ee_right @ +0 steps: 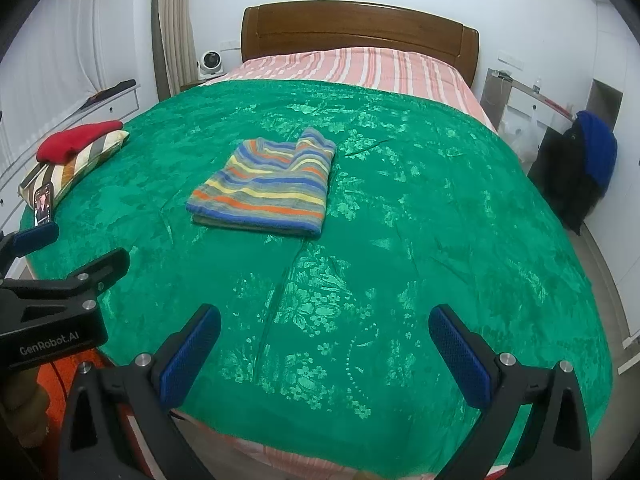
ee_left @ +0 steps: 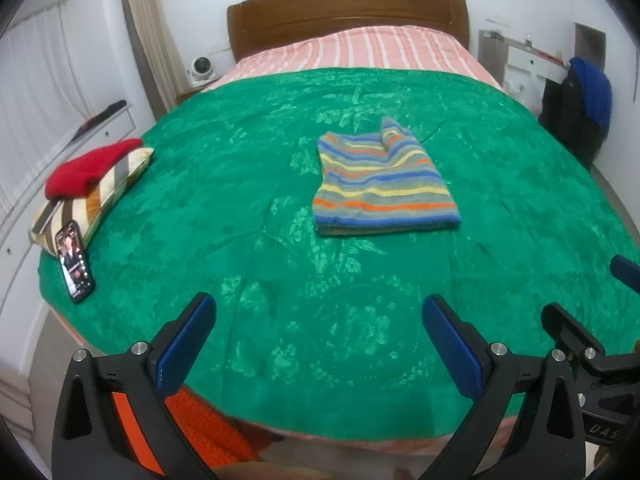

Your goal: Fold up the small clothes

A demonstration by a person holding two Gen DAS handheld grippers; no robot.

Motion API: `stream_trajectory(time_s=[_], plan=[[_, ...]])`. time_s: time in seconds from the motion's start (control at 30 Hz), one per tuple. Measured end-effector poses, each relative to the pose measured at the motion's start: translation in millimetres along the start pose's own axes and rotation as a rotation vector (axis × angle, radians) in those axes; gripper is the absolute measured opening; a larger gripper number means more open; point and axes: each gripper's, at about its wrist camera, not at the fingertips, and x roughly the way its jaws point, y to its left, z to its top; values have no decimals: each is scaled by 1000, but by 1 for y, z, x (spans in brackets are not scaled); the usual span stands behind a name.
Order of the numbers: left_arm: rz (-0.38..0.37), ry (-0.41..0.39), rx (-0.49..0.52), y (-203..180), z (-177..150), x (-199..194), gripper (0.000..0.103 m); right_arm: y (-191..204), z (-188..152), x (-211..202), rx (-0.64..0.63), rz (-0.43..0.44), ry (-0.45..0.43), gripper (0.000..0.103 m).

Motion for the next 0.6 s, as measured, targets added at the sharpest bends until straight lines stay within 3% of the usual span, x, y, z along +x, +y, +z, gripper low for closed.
stream_trajectory(time_s=[0.6], plan=[[3, -34, -16, 2, -1, -1, 103, -1, 2, -3, 7, -18, -4, 102]])
